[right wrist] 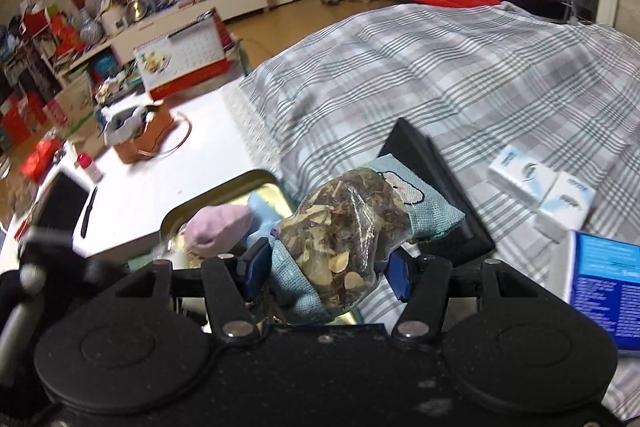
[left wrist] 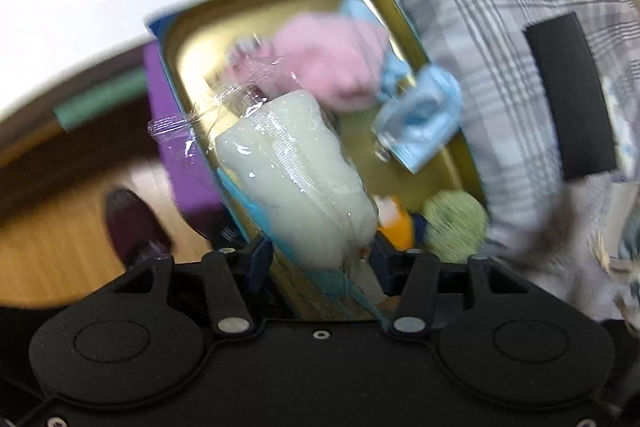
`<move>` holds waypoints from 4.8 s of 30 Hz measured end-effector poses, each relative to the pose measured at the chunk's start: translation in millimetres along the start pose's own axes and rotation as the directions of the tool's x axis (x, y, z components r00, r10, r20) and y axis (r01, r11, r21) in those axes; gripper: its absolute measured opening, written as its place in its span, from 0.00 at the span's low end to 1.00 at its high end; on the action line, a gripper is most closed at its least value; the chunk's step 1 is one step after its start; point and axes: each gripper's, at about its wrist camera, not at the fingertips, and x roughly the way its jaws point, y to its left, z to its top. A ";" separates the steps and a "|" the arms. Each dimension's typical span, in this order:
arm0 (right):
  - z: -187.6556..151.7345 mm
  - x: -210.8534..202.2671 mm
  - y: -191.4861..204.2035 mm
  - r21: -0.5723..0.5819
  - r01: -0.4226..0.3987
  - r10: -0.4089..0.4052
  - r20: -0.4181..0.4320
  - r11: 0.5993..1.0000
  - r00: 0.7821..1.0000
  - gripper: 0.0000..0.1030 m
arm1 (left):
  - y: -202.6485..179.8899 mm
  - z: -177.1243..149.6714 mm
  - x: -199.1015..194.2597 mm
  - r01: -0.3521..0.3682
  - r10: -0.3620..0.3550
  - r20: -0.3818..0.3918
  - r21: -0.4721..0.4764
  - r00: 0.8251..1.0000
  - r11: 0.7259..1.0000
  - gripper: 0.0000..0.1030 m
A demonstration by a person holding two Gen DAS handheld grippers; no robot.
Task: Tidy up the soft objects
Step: 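Lower the sponge and snack bag into the gold tray and open both tools, then withdraw both tools from the tray toward the white tissue packs, then reach the left tool to a white tissue pack and grasp it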
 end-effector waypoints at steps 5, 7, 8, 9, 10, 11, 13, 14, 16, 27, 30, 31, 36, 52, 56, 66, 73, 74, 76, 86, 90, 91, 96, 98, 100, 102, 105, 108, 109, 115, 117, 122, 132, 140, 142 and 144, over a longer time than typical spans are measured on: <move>-0.6 11.3 14.8 -0.028 -0.011 0.010 -0.033 1.000 0.999 0.57 | 10.6 4.1 -6.2 -0.022 0.022 0.065 -0.009 0.998 1.000 0.71; -2.5 16.7 18.7 -0.034 -0.011 0.009 -0.054 0.999 0.999 0.57 | 15.9 6.3 -7.4 0.006 -0.004 0.069 -0.032 0.998 0.999 0.71; -3.5 20.8 20.2 -0.036 -0.011 0.008 -0.064 0.999 0.998 0.57 | 17.4 8.1 -8.7 0.018 -0.014 0.076 -0.046 0.997 0.999 0.71; -4.6 24.3 21.9 -0.036 -0.010 0.007 -0.075 0.999 0.997 0.57 | 19.1 8.7 -10.4 0.027 -0.022 0.084 -0.059 0.996 0.998 0.71; -5.7 28.0 23.1 -0.035 -0.008 0.005 -0.088 0.999 0.996 0.57 | 20.5 9.4 -12.3 0.037 -0.030 0.092 -0.071 0.995 0.997 0.71; -6.9 31.7 24.0 -0.033 -0.008 0.005 -0.101 0.999 0.995 0.57 | 20.1 10.4 -13.0 0.044 -0.035 0.101 -0.088 0.994 0.995 0.71; -8.4 39.3 27.0 -0.030 -0.010 0.006 -0.128 1.000 0.992 0.57 | 22.4 10.8 -15.7 0.034 -0.020 0.121 -0.113 0.992 0.993 0.71; -8.9 43.5 28.2 -0.030 -0.013 0.008 -0.139 0.999 0.990 0.57 | 22.0 10.5 -16.2 0.016 0.001 0.133 -0.124 0.991 0.992 0.71; -10.8 51.4 32.6 -0.032 -0.021 0.015 -0.163 0.999 0.986 0.57 | 23.4 10.2 -16.5 -0.010 0.029 0.141 -0.135 0.990 0.991 0.71; -5.3 62.1 44.6 0.000 -0.081 0.080 -0.157 0.997 0.984 0.71 | 22.9 9.5 -13.7 -0.058 0.079 0.149 -0.142 0.986 0.988 0.71; -7.3 59.8 37.4 0.004 -0.058 0.058 -0.154 0.998 0.986 0.71 | 19.9 9.5 -11.4 -0.060 0.078 0.140 -0.129 0.987 0.990 0.71; -8.6 58.5 34.2 0.006 -0.047 0.048 -0.155 0.999 0.987 0.71 | 19.3 9.5 -10.5 -0.058 0.076 0.136 -0.126 0.988 0.990 0.71; -17.7 58.0 23.2 0.006 0.023 -0.022 -0.177 1.000 0.984 0.71 | 15.6 9.0 -8.0 -0.061 0.074 0.119 -0.106 0.990 0.992 0.71; -37.7 59.2 11.3 0.014 0.082 -0.076 -0.228 0.997 0.971 0.72 | 7.7 5.9 -5.7 -0.073 0.080 0.126 -0.061 0.989 0.995 0.71; -39.7 57.8 9.7 0.015 0.090 -0.084 -0.235 0.996 0.968 0.72 | 5.2 5.9 -4.9 -0.079 0.085 0.127 -0.052 0.988 0.995 0.71; -47.6 54.0 10.2 -0.001 0.121 -0.118 -0.253 0.993 0.960 0.73 | -9.3 -2.8 -9.5 -0.134 0.129 0.183 0.012 0.975 0.991 0.73; -52.5 50.0 9.1 -0.012 0.148 -0.146 -0.260 0.989 0.954 0.73 | -21.1 -8.2 -14.3 -0.128 0.113 0.211 0.060 0.971 0.990 0.78; -52.9 49.1 8.7 -0.013 0.151 -0.149 -0.260 0.988 0.954 0.74 | -23.0 -9.2 -15.0 -0.127 0.111 0.216 0.065 0.970 0.990 0.79; -53.7 47.6 7.8 -0.017 0.156 -0.155 -0.259 0.988 0.953 0.74 | -27.3 -10.4 -16.0 -0.129 0.108 0.222 0.080 0.969 0.988 0.79; -44.7 33.0 -12.5 0.009 0.210 -0.203 -0.219 0.978 0.954 0.75 | -48.7 -14.9 -17.3 -0.107 0.073 0.221 0.149 0.973 0.983 0.84; -32.4 18.4 -37.6 0.055 0.248 -0.236 -0.172 0.967 0.956 0.77 | -62.1 -18.6 -16.5 -0.108 0.060 0.218 0.213 0.974 0.971 0.84; -28.8 15.1 -44.9 0.068 0.261 -0.248 -0.159 0.963 0.956 0.78 | -65.6 -19.7 -16.3 -0.110 0.059 0.219 0.228 0.974 0.968 0.84; -13.2 -2.6 -95.1 0.164 0.357 -0.345 -0.098 0.920 0.934 0.86 | -80.4 -23.3 -13.5 -0.099 0.041 0.206 0.278 0.978 0.955 0.84; -7.2 -6.3 -119.7 0.211 0.399 -0.389 -0.090 0.892 0.917 0.88 | -85.1 -24.3 -12.2 -0.083 0.025 0.197 0.293 0.980 0.953 0.84; -2.9 -6.7 -144.9 0.256 0.444 -0.437 -0.089 0.858 0.895 0.90 | -90.1 -25.5 -11.8 -0.075 0.015 0.194 0.307 0.981 0.949 0.84; 0.9 -2.4 -167.7 0.281 0.489 -0.480 -0.103 0.826 0.871 0.90 | -97.2 -27.4 -12.4 -0.075 0.010 0.199 0.324 0.980 0.943 0.84; 6.9 8.4 -198.1 0.306 0.524 -0.510 -0.132 0.795 0.850 0.90 | -107.7 -30.4 -13.2 -0.081 0.007 0.207 0.352 0.978 0.933 0.84; 11.0 18.1 -217.5 0.300 0.514 -0.495 -0.144 0.803 0.857 0.90 | -117.5 -33.1 -11.9 -0.083 0.006 0.202 0.377 0.979 0.923 0.84; 12.8 22.5 -219.9 0.289 0.509 -0.488 -0.147 0.811 0.860 0.90 | -120.8 -33.5 -11.0 -0.082 0.006 0.197 0.380 0.980 0.921 0.84; 27.4 51.7 -211.1 0.183 0.447 -0.427 -0.139 0.876 0.894 0.90 | -140.2 -32.3 -2.7 -0.071 0.008 0.163 0.390 0.987 0.918 0.84; 31.2 63.4 -206.8 0.145 0.436 -0.417 -0.141 0.888 0.898 0.91 | -147.7 -31.8 -2.9 -0.075 0.011 0.162 0.396 0.987 0.915 0.84; 34.4 88.2 -210.1 0.084 0.476 -0.456 -0.184 0.875 0.871 0.91 | -169.3 -28.4 -8.9 -0.099 0.023 0.179 0.429 0.984 0.898 0.84; 22.2 62.5 -298.7 0.383 0.516 -0.460 -0.233 0.766 0.857 0.91 | -234.0 -9.7 -16.5 -0.098 0.005 0.189 0.487 0.982 0.868 0.84; 4.5 47.8 -339.5 0.532 0.516 -0.459 -0.248 0.671 0.853 0.90 | -322.1 20.0 -14.5 -0.106 -0.026 0.228 0.546 0.973 0.831 0.85; 1.9 43.3 -346.1 0.567 0.488 -0.438 -0.235 0.663 0.868 0.90 | -342.0 30.2 -5.0 -0.112 -0.019 0.222 0.563 0.975 0.819 0.85; 1.2 43.1 -349.8 0.578 0.495 -0.449 -0.235 0.649 0.862 0.91 | -358.4 40.3 7.8 -0.125 -0.001 0.214 0.574 0.977 0.809 0.85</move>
